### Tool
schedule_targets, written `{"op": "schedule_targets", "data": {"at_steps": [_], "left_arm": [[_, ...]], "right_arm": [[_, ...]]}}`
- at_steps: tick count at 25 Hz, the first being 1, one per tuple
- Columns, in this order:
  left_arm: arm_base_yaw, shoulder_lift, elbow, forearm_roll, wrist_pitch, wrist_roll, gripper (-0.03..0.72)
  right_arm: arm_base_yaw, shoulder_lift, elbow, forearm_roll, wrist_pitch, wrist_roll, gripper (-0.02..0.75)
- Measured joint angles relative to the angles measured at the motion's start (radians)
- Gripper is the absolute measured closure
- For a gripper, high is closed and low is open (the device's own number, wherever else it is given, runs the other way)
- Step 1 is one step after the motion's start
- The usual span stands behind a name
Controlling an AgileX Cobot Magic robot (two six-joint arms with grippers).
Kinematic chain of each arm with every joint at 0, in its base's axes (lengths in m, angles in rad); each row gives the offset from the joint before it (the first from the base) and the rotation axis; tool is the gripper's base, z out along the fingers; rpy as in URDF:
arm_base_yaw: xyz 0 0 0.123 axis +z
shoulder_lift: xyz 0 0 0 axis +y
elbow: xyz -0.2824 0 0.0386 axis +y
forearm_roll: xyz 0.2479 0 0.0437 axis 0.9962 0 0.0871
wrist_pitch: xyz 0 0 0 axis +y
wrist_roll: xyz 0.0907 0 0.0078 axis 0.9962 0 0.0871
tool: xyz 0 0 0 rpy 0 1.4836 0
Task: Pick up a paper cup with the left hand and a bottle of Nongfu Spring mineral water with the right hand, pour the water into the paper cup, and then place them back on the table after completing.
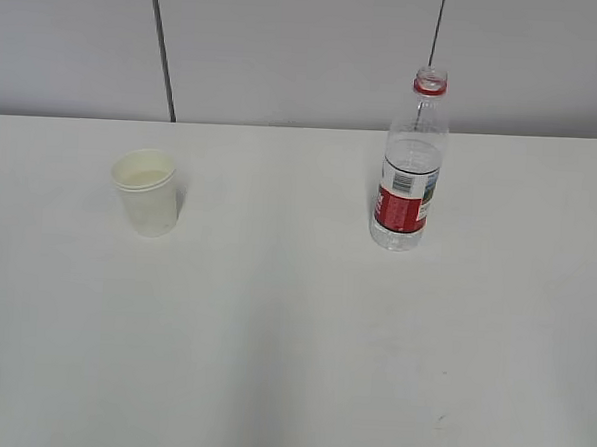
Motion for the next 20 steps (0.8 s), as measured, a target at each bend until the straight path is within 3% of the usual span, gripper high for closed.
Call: {"op": "schedule_targets", "data": {"at_steps": [4,10,20], "left_arm": [[0.007,0.000,0.000,0.003,0.000,0.000,0.314],[0.033,0.000,0.000,0.003,0.000,0.001,0.314],[0.033,0.000,0.000,0.004,0.000,0.001,0.314]], "right_arm": [[-0.017,0.000,0.000,-0.021,0.000,0.000,0.164],[-0.113,0.000,0.000,-0.043,0.000,0.000,0.164],[-0.117,0.000,0.000,-0.064,0.000,0.000,0.164]]}}
